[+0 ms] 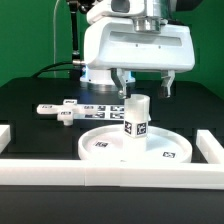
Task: Assemble round table
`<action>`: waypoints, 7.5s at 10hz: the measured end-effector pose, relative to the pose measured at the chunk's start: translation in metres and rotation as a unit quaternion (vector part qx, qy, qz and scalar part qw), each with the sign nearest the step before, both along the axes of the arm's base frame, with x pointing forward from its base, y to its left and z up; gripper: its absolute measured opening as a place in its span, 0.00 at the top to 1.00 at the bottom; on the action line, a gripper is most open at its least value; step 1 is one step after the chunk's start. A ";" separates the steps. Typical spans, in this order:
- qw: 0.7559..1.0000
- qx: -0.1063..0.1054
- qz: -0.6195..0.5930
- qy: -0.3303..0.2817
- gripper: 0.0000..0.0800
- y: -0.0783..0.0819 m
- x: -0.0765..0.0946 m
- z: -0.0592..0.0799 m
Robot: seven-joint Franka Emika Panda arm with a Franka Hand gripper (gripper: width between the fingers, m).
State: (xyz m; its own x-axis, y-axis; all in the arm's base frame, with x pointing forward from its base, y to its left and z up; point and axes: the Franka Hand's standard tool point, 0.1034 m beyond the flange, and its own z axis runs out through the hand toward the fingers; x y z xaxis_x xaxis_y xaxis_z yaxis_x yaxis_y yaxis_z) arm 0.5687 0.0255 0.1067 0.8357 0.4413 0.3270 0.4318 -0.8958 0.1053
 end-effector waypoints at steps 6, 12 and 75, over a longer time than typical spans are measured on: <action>1.000 -0.002 -0.001 0.003 0.19 -0.009 0.003 0.018; 0.994 -0.002 -0.026 0.107 0.19 -0.011 -0.003 -0.002; 0.941 0.081 -0.287 0.157 0.19 0.013 -0.001 -0.028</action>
Offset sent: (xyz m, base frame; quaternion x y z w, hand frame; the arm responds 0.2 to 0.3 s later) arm 0.0000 0.0000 0.0000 0.0000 0.0000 0.0000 1.0000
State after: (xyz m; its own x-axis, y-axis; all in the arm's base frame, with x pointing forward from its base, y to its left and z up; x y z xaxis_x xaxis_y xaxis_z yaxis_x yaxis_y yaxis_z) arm 0.5680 0.0390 0.0791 0.9879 -0.1473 0.0484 -0.1416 -0.9843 -0.1054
